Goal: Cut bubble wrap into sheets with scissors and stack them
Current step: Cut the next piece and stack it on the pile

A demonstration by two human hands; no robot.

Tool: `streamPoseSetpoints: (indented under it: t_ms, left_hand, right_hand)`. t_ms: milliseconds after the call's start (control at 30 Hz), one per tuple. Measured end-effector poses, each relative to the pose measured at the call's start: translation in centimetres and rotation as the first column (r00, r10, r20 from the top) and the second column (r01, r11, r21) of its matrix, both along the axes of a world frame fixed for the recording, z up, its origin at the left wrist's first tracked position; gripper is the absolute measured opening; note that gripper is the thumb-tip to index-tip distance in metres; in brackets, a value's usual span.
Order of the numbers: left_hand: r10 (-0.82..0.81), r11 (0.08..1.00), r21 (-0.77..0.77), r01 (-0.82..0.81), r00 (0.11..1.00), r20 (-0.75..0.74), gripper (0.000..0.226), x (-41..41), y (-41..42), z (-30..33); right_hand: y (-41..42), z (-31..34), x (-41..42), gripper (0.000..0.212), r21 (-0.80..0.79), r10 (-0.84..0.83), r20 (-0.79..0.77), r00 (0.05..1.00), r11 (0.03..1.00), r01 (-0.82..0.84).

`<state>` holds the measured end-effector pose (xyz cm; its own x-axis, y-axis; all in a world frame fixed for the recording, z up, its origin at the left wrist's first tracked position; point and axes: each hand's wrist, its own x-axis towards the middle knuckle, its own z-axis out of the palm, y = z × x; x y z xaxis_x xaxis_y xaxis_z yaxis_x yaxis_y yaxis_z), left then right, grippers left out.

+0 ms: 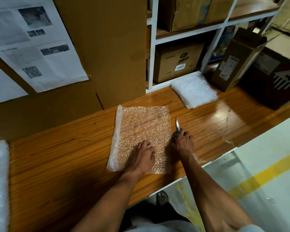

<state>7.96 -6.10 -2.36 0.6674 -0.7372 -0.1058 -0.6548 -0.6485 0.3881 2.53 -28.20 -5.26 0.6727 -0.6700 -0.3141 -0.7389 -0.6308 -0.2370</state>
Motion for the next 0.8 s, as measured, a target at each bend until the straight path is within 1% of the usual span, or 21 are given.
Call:
streamPoseSetpoints:
  t_ms: [67,167,233,333,400,433,500,533,567,600,633,667,700,767,800]
  left_hand:
    - [0.033,0.999,-0.009,-0.033,0.999,-0.017,0.012,0.2,-0.4,-0.4]
    - [0.067,0.998,-0.017,-0.068,0.997,-0.039,0.013,0.6,-0.8,-0.7]
    - [0.092,0.996,-0.015,-0.093,0.994,-0.060,0.015,0.7,-1.0,-0.9]
    - [0.137,0.990,-0.020,-0.142,0.979,-0.153,0.016,0.9,-1.4,-1.2]
    - [0.212,0.969,-0.058,-0.239,0.931,-0.298,0.017,1.0,-1.6,-0.9]
    - [0.258,0.946,-0.084,-0.313,0.885,-0.388,0.018,1.0,-1.7,-0.7]
    - [0.326,0.885,-0.113,-0.452,0.774,-0.542,0.019,1.1,-1.9,-0.2]
    - [0.334,0.858,-0.124,-0.499,0.723,-0.604,0.020,1.2,-1.9,0.0]
    - [0.324,0.831,-0.140,-0.539,0.673,-0.665,0.021,1.3,-1.9,0.2]
    - [0.290,0.802,-0.165,-0.574,0.615,-0.733,0.020,1.4,-2.0,0.5]
    - [0.241,0.767,-0.187,-0.614,0.546,-0.802,0.019,1.3,-2.1,0.8]
    - [0.183,0.736,-0.199,-0.647,0.473,-0.862,0.017,1.2,-2.3,1.2]
    - [0.135,0.714,-0.205,-0.670,0.418,-0.898,0.016,1.0,-2.3,1.7]
    - [0.061,0.680,-0.212,-0.701,0.343,-0.938,0.019,1.0,-1.8,2.3]
    - [0.034,0.672,-0.215,-0.708,0.319,-0.947,0.021,1.0,-1.4,2.5]
  right_hand:
    - [-0.7,-0.1,0.5,0.108,0.029,-0.021,-0.011,1.000,0.999,0.022]
    - [-0.6,0.5,0.5,0.119,-0.025,0.003,-0.057,0.998,1.000,-0.004]
    - [-0.6,0.3,0.5,0.119,-0.026,0.033,-0.093,0.995,0.999,-0.035]
    - [-0.9,-0.8,0.5,0.109,0.008,0.039,-0.114,0.993,0.999,-0.039]
    - [-0.6,-0.6,0.1,0.106,0.003,0.025,-0.081,0.996,1.000,-0.025]
    - [-0.1,0.3,-0.2,0.100,0.041,0.006,-0.026,1.000,0.999,-0.004]
    - [0.9,2.1,-0.5,0.071,0.210,-0.084,0.178,0.981,0.977,0.046]
    - [1.6,3.3,-0.5,0.055,0.323,-0.145,0.284,0.948,0.945,0.048]
    - [2.4,4.2,-0.3,0.041,0.470,-0.226,0.337,0.914,0.882,0.044]
    - [3.4,5.2,-0.2,0.030,0.632,-0.323,0.369,0.872,0.775,0.020]
    - [4.4,5.5,0.0,0.026,0.745,-0.398,0.370,0.840,0.666,-0.013]
    - [5.4,5.8,0.2,0.028,0.810,-0.451,0.369,0.813,0.584,-0.043]
    - [6.3,6.0,0.2,0.032,0.847,-0.486,0.365,0.794,0.527,-0.067]
    - [7.7,6.2,0.2,0.037,0.909,-0.561,0.346,0.752,0.398,-0.122]
    - [8.3,6.2,0.1,0.037,0.932,-0.588,0.328,0.740,0.328,-0.152]
